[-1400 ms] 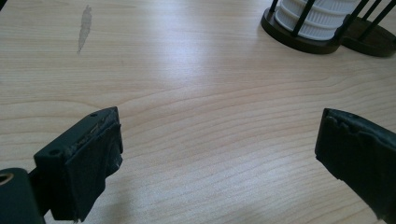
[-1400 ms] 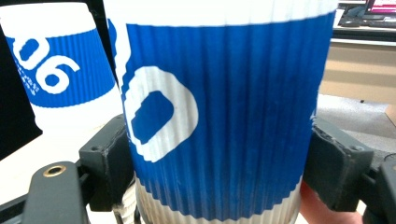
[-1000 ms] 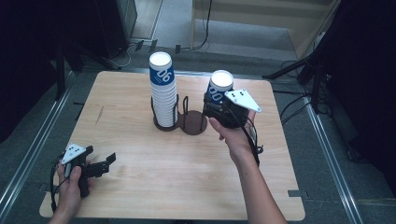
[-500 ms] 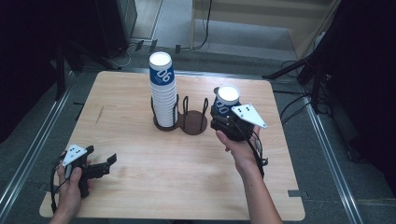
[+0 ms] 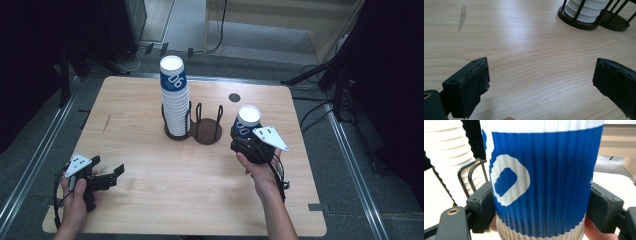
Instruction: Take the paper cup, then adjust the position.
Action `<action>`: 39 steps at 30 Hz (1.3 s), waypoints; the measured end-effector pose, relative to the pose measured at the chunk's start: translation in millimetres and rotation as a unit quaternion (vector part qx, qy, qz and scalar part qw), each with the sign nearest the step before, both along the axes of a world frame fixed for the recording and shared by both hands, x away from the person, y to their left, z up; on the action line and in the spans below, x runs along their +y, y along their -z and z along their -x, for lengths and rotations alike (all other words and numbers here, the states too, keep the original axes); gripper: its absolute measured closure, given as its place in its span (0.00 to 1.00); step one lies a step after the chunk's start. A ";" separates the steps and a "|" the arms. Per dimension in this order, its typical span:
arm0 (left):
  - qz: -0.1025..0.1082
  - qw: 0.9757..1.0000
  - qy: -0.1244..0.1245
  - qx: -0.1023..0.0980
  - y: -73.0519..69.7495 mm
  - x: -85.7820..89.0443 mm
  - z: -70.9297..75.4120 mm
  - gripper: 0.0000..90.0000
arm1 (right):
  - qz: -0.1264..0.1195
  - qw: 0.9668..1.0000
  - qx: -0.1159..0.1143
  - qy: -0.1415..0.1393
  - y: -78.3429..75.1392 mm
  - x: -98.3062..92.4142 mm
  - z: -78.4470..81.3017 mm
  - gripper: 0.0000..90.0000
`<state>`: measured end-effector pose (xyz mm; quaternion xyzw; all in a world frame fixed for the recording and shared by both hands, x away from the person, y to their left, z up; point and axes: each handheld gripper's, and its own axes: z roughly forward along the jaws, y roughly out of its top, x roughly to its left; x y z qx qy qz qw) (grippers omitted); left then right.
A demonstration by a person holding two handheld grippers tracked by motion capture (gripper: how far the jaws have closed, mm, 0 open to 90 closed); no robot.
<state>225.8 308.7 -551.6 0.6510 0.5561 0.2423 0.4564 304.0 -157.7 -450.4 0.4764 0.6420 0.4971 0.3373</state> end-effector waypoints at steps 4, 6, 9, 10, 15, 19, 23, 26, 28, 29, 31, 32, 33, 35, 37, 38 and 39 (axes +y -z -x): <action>-0.002 1.000 -0.008 0.001 -0.1 -0.4 -0.7 0.02 | -0.004 1.000 0.007 0.003 8.3 -3.5 2.7 0.21; -0.015 1.000 -0.014 0.007 -0.3 -0.6 -0.7 0.02 | -0.002 1.000 0.010 0.000 11.9 -4.0 4.5 0.21; -0.023 1.000 -0.006 0.017 -2.4 -1.8 -0.2 0.02 | 0.005 1.000 0.010 0.003 16.6 -4.2 6.7 0.21; -0.025 1.000 -0.002 0.017 -3.5 -2.5 0.2 0.02 | 0.004 1.000 0.013 0.003 17.8 -4.6 7.4 0.21; -0.024 0.999 0.020 0.019 -8.3 -10.6 1.4 0.02 | 0.021 1.000 0.009 0.006 21.5 -3.2 9.1 0.22; -0.027 0.999 0.042 0.014 -13.5 -22.0 0.5 0.02 | 0.039 0.999 0.010 0.008 26.2 1.0 9.6 0.22; -0.017 0.998 0.056 0.003 -23.0 -30.9 -1.0 0.02 | 0.042 0.999 0.016 0.001 30.8 5.0 9.5 0.22; -0.014 0.998 0.064 -0.002 -31.1 -38.1 -2.5 0.02 | 0.044 0.999 0.016 -0.004 31.7 8.4 10.1 0.22; -0.008 0.998 0.068 -0.003 -34.6 -40.8 -3.3 0.02 | 0.042 0.999 0.016 -0.004 31.5 9.0 10.3 0.22; -0.008 0.997 0.071 -0.006 -37.0 -43.1 -4.2 0.02 | 0.040 0.999 0.015 -0.004 31.1 10.1 10.6 0.22; -0.008 0.997 0.073 -0.011 -40.7 -47.9 -6.1 0.02 | 0.039 0.999 0.015 -0.004 31.0 10.3 10.8 0.22; -0.009 0.997 0.078 -0.014 -43.9 -54.9 -8.6 0.02 | 0.042 0.999 0.013 -0.005 30.8 11.0 12.0 0.22; -0.014 0.996 0.082 -0.015 -45.3 -58.4 -9.8 0.02 | 0.043 0.999 0.012 -0.004 30.8 11.3 12.3 0.22; -0.016 0.996 0.087 -0.016 -47.3 -65.9 -12.0 0.02 | 0.044 0.999 0.012 -0.005 30.9 12.5 13.4 0.22; -0.017 0.995 0.095 -0.016 -48.6 -73.5 -13.8 0.02 | 0.048 0.999 0.010 -0.004 31.7 13.4 13.8 0.22; -0.022 0.995 0.098 -0.015 -49.0 -77.5 -14.8 0.02 | 0.050 0.999 0.011 -0.005 32.4 13.9 14.1 0.22; -0.026 0.994 0.101 -0.014 -49.3 -81.6 -15.9 0.02 | 0.052 0.999 0.009 -0.006 33.3 14.3 14.0 0.22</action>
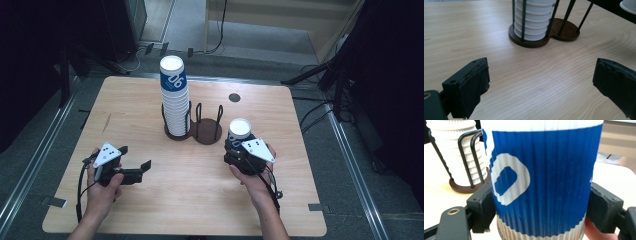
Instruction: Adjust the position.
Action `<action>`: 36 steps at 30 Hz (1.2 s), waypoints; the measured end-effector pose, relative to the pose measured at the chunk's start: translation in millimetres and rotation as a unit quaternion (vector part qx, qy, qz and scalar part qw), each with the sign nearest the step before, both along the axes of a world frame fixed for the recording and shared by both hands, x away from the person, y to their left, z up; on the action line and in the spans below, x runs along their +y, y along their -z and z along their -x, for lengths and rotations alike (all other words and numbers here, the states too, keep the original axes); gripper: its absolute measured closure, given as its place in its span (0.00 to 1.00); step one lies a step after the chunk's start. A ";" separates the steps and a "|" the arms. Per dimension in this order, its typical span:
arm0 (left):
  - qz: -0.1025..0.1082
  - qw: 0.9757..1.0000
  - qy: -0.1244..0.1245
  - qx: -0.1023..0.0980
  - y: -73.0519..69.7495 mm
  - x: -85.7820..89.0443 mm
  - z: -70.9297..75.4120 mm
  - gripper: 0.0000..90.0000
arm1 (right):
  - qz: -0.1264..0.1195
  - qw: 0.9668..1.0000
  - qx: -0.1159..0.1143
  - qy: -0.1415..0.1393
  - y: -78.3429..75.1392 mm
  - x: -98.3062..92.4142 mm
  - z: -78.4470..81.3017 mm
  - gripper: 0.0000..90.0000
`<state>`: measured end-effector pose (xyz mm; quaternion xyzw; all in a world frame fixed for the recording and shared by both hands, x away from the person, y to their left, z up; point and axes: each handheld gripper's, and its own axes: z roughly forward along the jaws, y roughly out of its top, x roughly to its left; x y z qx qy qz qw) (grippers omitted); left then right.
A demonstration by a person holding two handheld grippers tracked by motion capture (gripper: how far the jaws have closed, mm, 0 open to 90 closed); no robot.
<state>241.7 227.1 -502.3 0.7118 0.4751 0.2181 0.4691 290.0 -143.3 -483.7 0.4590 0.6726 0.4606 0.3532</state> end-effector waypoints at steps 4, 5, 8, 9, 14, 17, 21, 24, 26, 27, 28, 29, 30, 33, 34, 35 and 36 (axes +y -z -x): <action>0.004 1.000 0.010 0.004 -1.2 -13.9 -4.5 0.02 | 0.005 1.000 0.003 0.000 2.3 2.7 1.5 0.22; 0.004 1.000 0.012 0.004 -1.7 -17.5 -5.7 0.02 | 0.008 1.000 0.000 -0.002 2.8 2.9 1.6 0.22; 0.000 1.000 0.022 0.006 -4.2 -27.4 -8.9 0.02 | 0.012 1.000 -0.001 -0.002 3.8 4.1 2.6 0.22; 0.001 1.000 0.024 0.006 -5.2 -30.9 -9.8 0.02 | 0.011 1.000 0.001 -0.001 4.1 4.8 3.3 0.22; 0.008 0.999 0.034 0.003 -11.3 -41.2 -13.4 0.02 | 0.020 1.000 -0.002 -0.004 5.6 7.6 4.3 0.22; 0.026 0.999 0.041 -0.004 -18.0 -48.7 -16.5 0.02 | 0.024 1.000 -0.002 -0.006 6.5 9.7 5.2 0.22; 0.036 0.998 0.049 -0.012 -23.4 -53.9 -18.2 0.02 | 0.028 1.000 -0.006 -0.011 7.0 11.2 6.5 0.22; 0.040 0.998 0.050 -0.014 -25.2 -54.2 -18.3 0.02 | 0.031 0.999 -0.006 -0.011 7.0 11.8 7.7 0.22; 0.044 0.998 0.053 -0.014 -26.4 -53.9 -17.2 0.02 | 0.035 0.999 -0.008 -0.013 7.6 13.1 8.9 0.22; 0.043 0.998 0.054 -0.013 -26.4 -54.0 -17.2 0.02 | 0.035 0.999 -0.008 -0.013 8.0 13.5 9.1 0.22; 0.041 0.998 0.055 -0.012 -26.2 -54.2 -17.2 0.02 | 0.037 0.999 -0.008 -0.014 8.6 14.0 9.1 0.22; 0.040 0.998 0.054 -0.009 -25.8 -54.8 -17.0 0.02 | 0.038 0.999 -0.008 -0.014 9.2 14.6 9.3 0.22; 0.041 0.998 0.055 -0.005 -25.3 -55.4 -16.7 0.02 | 0.038 0.999 -0.007 -0.014 9.8 15.6 9.8 0.22; 0.038 0.997 0.068 0.002 -23.6 -58.5 -16.0 0.02 | 0.046 0.999 -0.009 -0.018 11.7 18.5 11.5 0.22; 0.036 0.997 0.072 0.003 -23.3 -58.9 -16.2 0.02 | 0.049 0.999 -0.009 -0.019 12.3 19.7 12.3 0.22; 0.037 0.997 0.074 0.004 -23.1 -58.9 -16.3 0.02 | 0.054 0.998 -0.011 -0.020 13.0 20.9 12.9 0.22; 0.044 0.996 0.077 0.007 -23.0 -59.1 -16.5 0.02 | 0.059 0.998 -0.013 -0.023 13.5 22.1 13.7 0.22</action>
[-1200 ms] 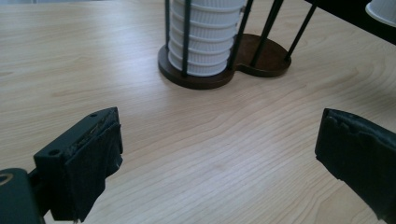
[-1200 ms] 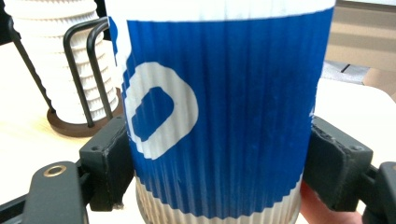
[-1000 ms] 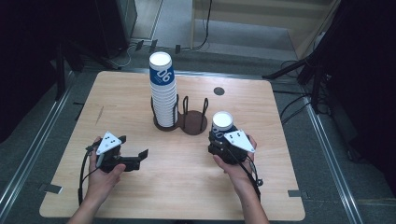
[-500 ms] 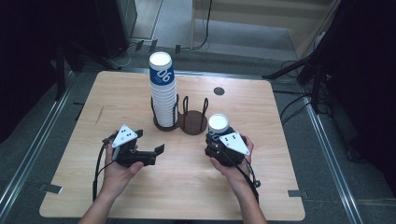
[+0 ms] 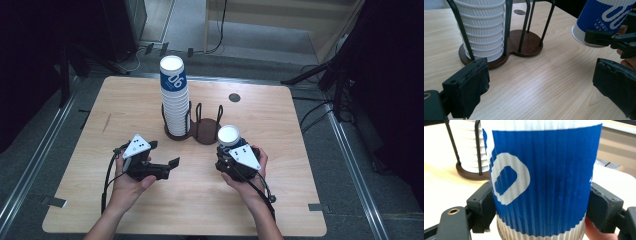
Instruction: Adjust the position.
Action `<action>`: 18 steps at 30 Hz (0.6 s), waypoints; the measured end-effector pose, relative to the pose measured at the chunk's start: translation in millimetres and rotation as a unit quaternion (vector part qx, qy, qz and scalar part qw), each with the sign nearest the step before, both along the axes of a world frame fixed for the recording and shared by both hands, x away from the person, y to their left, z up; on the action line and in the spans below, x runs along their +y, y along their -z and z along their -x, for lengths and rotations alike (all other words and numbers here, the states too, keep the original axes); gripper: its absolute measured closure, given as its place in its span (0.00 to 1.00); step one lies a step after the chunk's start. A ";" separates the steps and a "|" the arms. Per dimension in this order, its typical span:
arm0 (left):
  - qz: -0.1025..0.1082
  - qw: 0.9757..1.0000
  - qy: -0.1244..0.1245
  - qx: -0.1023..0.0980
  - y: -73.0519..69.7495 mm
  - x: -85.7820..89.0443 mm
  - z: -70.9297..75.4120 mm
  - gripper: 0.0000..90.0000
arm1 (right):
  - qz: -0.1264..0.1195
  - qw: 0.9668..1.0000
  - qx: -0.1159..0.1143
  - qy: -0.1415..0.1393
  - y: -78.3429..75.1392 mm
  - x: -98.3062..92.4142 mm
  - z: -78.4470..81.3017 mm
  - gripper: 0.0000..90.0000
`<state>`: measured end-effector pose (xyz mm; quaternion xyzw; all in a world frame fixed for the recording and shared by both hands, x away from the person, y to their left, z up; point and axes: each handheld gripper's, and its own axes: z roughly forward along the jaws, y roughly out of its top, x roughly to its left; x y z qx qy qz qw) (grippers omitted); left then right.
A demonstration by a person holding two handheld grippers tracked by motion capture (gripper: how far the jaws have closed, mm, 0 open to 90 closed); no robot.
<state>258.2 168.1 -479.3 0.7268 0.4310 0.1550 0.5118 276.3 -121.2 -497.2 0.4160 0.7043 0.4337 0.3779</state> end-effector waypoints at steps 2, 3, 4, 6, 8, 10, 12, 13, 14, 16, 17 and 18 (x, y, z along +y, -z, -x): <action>0.001 1.000 0.004 -0.001 -0.3 -1.4 0.3 0.02 | 0.006 1.000 -0.002 -0.003 0.8 3.0 1.6 0.22; 0.000 1.000 0.007 -0.001 -0.5 -2.7 0.7 0.02 | 0.010 1.000 -0.004 -0.005 1.0 4.3 2.3 0.22; -0.002 1.000 0.011 -0.001 -0.7 -4.0 0.8 0.02 | 0.013 1.000 -0.006 -0.007 1.3 5.6 2.7 0.22; -0.003 1.000 0.016 -0.001 -1.1 -7.0 1.4 0.02 | 0.019 1.000 -0.008 -0.009 1.7 8.0 3.9 0.22; -0.003 1.000 0.020 -0.003 -1.8 -9.1 2.0 0.02 | 0.025 1.000 -0.010 -0.012 2.1 9.6 5.0 0.22; -0.005 1.000 0.023 -0.005 -2.2 -10.4 2.5 0.02 | 0.031 0.999 -0.014 -0.014 2.7 11.6 6.3 0.22; -0.009 1.000 0.024 -0.008 -2.0 -11.9 2.9 0.02 | 0.039 0.999 -0.018 -0.016 3.5 13.7 7.6 0.22; -0.011 1.000 0.026 -0.010 -1.6 -12.3 2.8 0.02 | 0.043 0.999 -0.021 -0.017 3.9 14.7 8.0 0.22; -0.011 1.000 0.026 -0.010 -1.6 -12.3 2.8 0.02 | 0.046 0.999 -0.023 -0.017 4.4 15.6 8.8 0.22; -0.010 0.999 0.029 -0.011 -1.5 -13.7 2.8 0.02 | 0.056 0.998 -0.028 -0.020 5.9 17.7 9.9 0.22; -0.010 0.999 0.031 -0.012 -1.6 -13.8 2.9 0.02 | 0.062 0.997 -0.029 -0.020 6.8 18.9 10.6 0.22; -0.011 0.999 0.032 -0.013 -1.7 -14.0 3.1 0.02 | 0.067 0.997 -0.030 -0.022 7.7 19.8 11.3 0.22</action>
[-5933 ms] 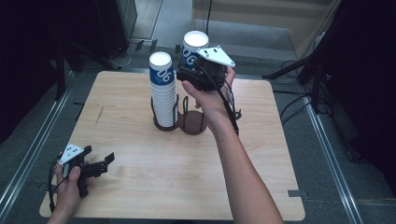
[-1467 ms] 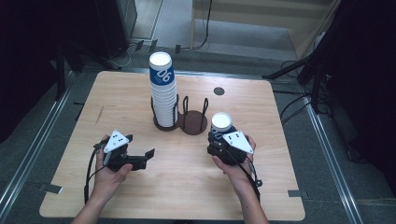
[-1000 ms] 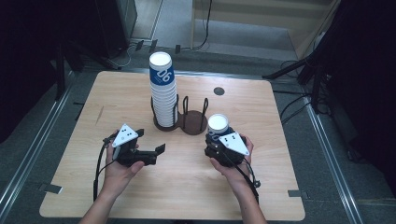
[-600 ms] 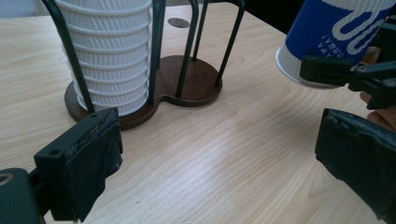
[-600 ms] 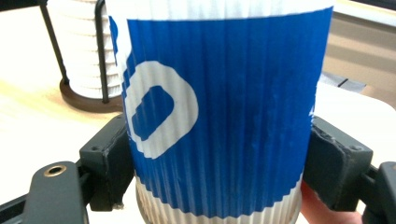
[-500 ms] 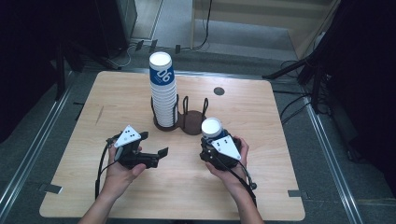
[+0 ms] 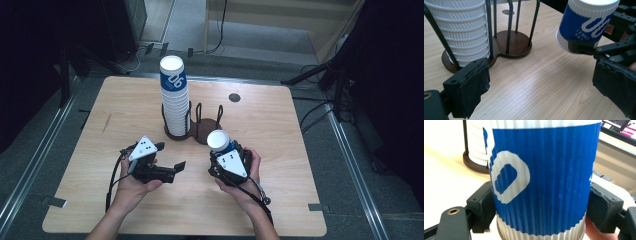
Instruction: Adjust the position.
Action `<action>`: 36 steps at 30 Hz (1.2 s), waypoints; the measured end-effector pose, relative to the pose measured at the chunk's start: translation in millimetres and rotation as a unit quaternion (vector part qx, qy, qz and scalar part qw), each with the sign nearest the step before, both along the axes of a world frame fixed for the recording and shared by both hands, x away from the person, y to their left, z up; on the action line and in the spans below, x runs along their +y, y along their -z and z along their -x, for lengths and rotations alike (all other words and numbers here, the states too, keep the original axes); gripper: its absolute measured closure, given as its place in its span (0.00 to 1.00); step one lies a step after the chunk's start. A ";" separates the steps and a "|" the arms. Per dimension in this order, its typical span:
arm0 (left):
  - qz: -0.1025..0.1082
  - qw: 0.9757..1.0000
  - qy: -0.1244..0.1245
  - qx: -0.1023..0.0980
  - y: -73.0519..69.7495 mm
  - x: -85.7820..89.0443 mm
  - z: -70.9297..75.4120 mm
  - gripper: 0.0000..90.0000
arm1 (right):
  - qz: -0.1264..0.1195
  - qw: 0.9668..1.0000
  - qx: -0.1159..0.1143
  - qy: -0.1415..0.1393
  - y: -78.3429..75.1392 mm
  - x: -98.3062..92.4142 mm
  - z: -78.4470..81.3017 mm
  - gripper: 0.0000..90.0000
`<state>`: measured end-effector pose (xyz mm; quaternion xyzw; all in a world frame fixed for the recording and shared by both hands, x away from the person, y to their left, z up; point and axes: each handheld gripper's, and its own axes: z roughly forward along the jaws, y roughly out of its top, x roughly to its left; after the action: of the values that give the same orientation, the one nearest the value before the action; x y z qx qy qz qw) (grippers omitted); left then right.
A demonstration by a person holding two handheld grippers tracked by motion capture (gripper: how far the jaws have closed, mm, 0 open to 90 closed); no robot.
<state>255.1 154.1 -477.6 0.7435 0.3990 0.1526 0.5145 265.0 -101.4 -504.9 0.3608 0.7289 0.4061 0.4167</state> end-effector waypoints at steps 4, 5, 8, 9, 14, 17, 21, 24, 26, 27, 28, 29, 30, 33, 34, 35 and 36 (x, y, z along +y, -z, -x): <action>0.001 1.000 -0.003 -0.006 -1.1 0.3 0.8 0.07 | 0.020 1.000 -0.007 -0.005 3.3 4.3 3.0 0.22; 0.002 1.000 -0.002 -0.005 -1.4 0.3 0.7 0.07 | 0.026 1.000 -0.010 -0.007 4.0 5.2 3.4 0.22; 0.002 1.000 0.003 -0.003 -2.4 -0.6 0.9 0.07 | 0.038 0.999 -0.016 -0.012 5.9 8.4 5.5 0.22; 0.002 1.000 0.006 -0.003 -2.7 -1.2 1.1 0.07 | 0.043 0.999 -0.018 -0.015 6.5 9.6 6.4 0.22; 0.001 1.000 0.016 -0.002 -3.1 -3.4 1.7 0.07 | 0.063 0.997 -0.032 -0.023 9.3 14.8 10.4 0.22; 0.004 1.000 0.023 -0.002 -3.1 -4.8 2.1 0.08 | 0.076 0.996 -0.039 -0.027 10.5 17.0 11.8 0.22; 0.003 0.999 0.031 -0.006 -4.1 -6.6 3.3 0.08 | 0.099 0.993 -0.047 -0.033 12.9 20.6 14.2 0.22; 0.004 0.999 0.037 -0.007 -4.7 -8.5 4.6 0.08 | 0.113 0.991 -0.053 -0.036 14.1 23.7 16.0 0.22; 0.003 0.999 0.041 -0.009 -4.9 -9.4 5.0 0.08 | 0.122 0.990 -0.058 -0.040 14.4 25.5 17.4 0.22; 0.002 0.999 0.043 -0.009 -5.0 -9.9 5.4 0.08 | 0.126 0.989 -0.059 -0.042 14.5 26.4 18.2 0.22; 0.003 0.999 0.046 -0.009 -5.1 -10.5 5.7 0.08 | 0.130 0.989 -0.061 -0.043 14.6 27.2 18.7 0.22; 0.002 0.999 0.049 -0.010 -5.1 -11.1 6.0 0.08 | 0.134 0.988 -0.063 -0.043 14.6 28.0 19.5 0.22; 0.000 0.999 0.051 -0.012 -5.1 -11.6 6.2 0.09 | 0.138 0.987 -0.067 -0.042 14.6 28.7 20.1 0.22; -0.002 0.998 0.062 -0.015 -5.1 -13.7 7.3 0.09 | 0.150 0.985 -0.071 -0.043 14.4 30.5 21.1 0.22; -0.002 0.998 0.062 -0.015 -5.1 -13.7 7.3 0.09 | 0.150 0.985 -0.071 -0.043 14.4 30.5 21.1 0.22; -0.002 0.998 0.063 -0.015 -5.1 -14.1 7.6 0.09 | 0.159 0.983 -0.075 -0.046 14.6 31.8 22.4 0.22; -0.004 0.998 0.062 -0.016 -5.1 -14.5 7.7 0.11 | 0.163 0.983 -0.076 -0.047 14.8 32.5 23.2 0.22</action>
<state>247.3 139.6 -472.5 0.7663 0.3429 0.1336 0.5266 241.9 -68.9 -519.7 0.2216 0.7674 0.3276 0.5047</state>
